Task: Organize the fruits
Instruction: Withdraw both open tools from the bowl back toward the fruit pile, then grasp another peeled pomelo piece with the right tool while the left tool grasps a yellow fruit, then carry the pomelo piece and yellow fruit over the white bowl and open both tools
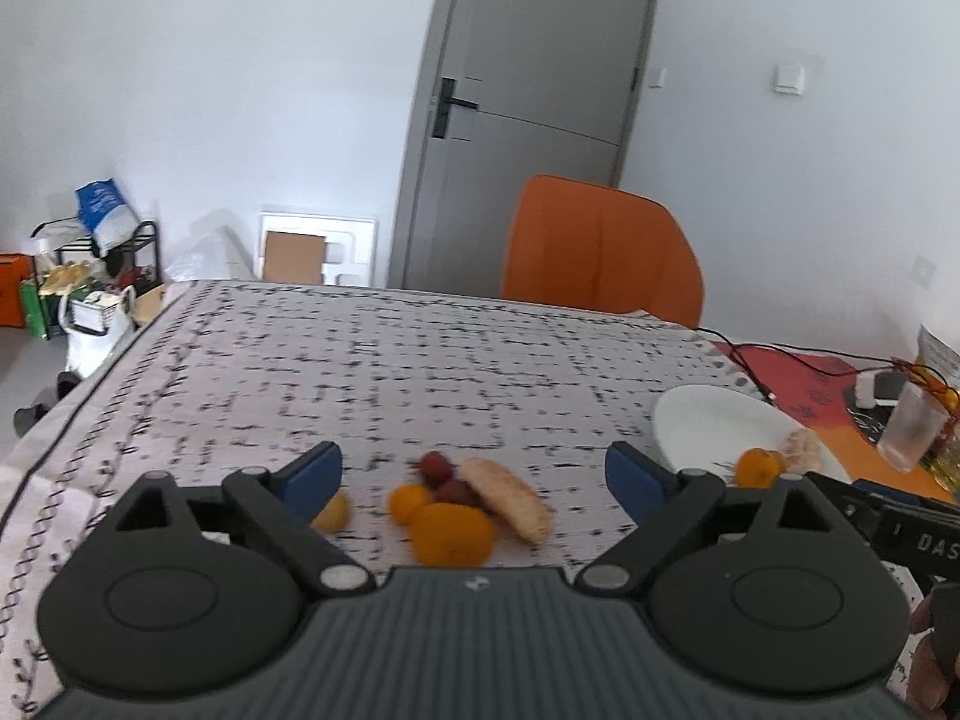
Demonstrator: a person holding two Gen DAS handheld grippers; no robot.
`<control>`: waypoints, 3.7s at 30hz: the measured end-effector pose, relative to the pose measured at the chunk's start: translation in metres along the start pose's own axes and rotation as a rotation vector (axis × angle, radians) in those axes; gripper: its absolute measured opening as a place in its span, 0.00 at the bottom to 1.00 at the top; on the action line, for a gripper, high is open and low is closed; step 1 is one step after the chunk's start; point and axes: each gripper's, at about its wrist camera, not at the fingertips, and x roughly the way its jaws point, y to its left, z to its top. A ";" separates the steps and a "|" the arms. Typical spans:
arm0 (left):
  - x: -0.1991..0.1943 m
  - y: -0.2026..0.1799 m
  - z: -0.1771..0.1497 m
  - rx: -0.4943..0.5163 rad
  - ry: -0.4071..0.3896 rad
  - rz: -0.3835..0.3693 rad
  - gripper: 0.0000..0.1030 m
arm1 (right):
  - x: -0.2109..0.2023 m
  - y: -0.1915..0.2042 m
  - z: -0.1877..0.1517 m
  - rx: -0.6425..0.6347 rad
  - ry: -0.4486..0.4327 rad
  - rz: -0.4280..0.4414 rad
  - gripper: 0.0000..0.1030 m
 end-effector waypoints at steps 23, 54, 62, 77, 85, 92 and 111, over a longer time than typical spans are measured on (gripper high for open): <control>-0.011 0.075 -0.010 -0.102 -0.002 0.087 0.91 | 0.026 0.052 -0.009 -0.042 0.073 0.097 1.00; 0.040 0.080 -0.019 -0.093 0.058 0.001 0.53 | 0.093 0.090 -0.017 -0.085 0.220 0.190 0.56; 0.056 0.079 -0.021 -0.094 0.099 -0.010 0.41 | 0.109 0.094 -0.016 -0.090 0.251 0.201 0.54; 0.041 0.073 -0.017 -0.096 0.076 -0.039 0.24 | 0.098 0.093 -0.016 -0.113 0.242 0.202 0.29; 0.028 0.060 -0.014 -0.084 0.054 -0.059 0.24 | 0.076 0.082 -0.010 -0.092 0.196 0.182 0.28; 0.020 0.041 -0.009 -0.054 0.027 -0.081 0.24 | 0.059 0.067 -0.001 -0.074 0.149 0.169 0.28; 0.022 -0.023 -0.006 0.027 0.024 -0.174 0.24 | 0.019 0.001 0.004 0.010 0.092 0.059 0.28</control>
